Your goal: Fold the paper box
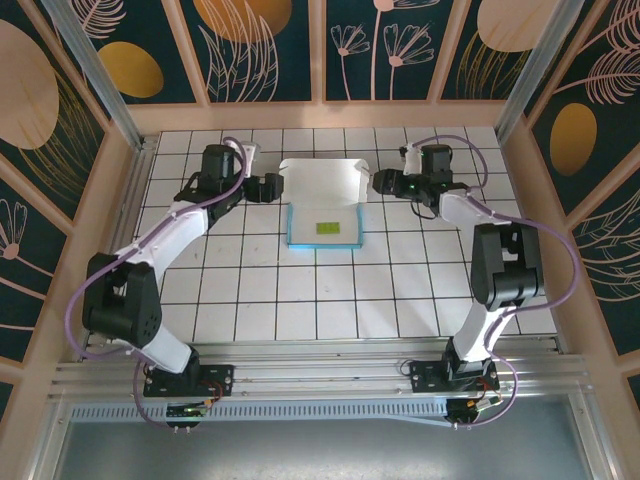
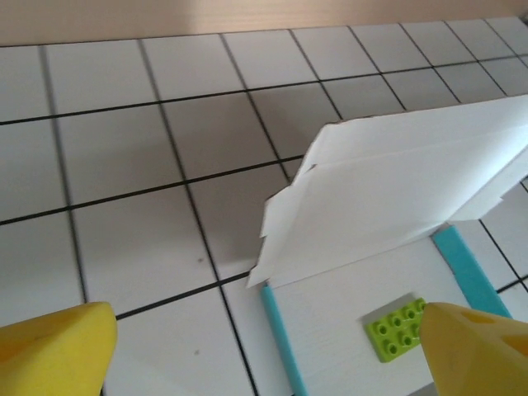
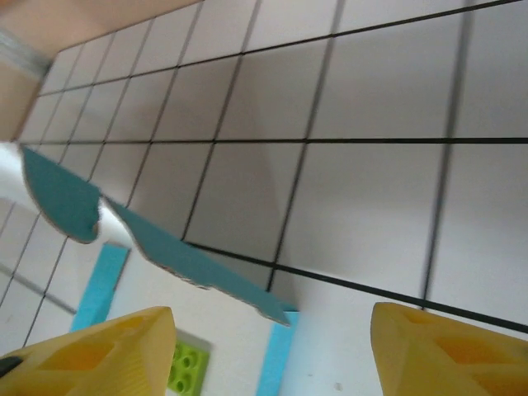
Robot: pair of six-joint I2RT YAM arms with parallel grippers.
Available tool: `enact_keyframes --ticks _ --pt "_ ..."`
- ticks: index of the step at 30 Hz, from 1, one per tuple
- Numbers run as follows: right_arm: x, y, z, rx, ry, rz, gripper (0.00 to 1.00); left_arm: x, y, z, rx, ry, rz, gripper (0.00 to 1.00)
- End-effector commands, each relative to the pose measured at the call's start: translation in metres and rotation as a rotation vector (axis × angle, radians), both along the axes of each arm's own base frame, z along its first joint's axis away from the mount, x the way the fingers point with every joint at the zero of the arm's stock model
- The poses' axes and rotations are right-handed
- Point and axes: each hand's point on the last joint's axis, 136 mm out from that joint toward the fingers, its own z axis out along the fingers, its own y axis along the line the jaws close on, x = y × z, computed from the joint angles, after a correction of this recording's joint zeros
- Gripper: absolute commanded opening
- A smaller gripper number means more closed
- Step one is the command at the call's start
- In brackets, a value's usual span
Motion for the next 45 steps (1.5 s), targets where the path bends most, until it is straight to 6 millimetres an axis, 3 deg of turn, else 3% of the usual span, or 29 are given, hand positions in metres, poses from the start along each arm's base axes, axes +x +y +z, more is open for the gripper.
enact_keyframes --ticks 1,5,7,14,23,32,41,45 --pt "-0.005 0.027 0.016 0.071 -0.050 0.171 0.63 0.009 -0.015 0.005 -0.040 -0.032 -0.097 0.93" --pt "-0.003 0.033 0.013 0.093 -0.054 0.190 0.59 0.021 -0.019 0.004 -0.060 -0.045 -0.103 0.92" --pt "-0.001 0.034 0.012 0.104 -0.047 0.191 0.55 0.028 -0.020 -0.011 -0.056 -0.016 -0.094 0.91" --pt "0.005 0.043 0.015 0.093 -0.062 0.178 0.50 0.043 -0.020 -0.024 -0.043 -0.015 -0.074 0.85" --pt "0.010 0.041 0.013 0.069 -0.060 0.100 0.40 0.055 -0.018 -0.040 -0.023 0.015 -0.050 0.76" --pt "0.009 0.049 0.010 0.053 -0.051 0.075 0.32 0.055 -0.035 -0.045 -0.098 0.038 -0.113 0.50" --pt "0.010 0.055 0.009 0.037 -0.057 0.049 0.26 0.048 -0.043 -0.057 -0.133 0.087 -0.156 0.36" --pt "0.011 0.052 0.008 0.020 -0.062 0.018 0.24 0.047 -0.041 -0.056 -0.133 0.090 -0.141 0.40"
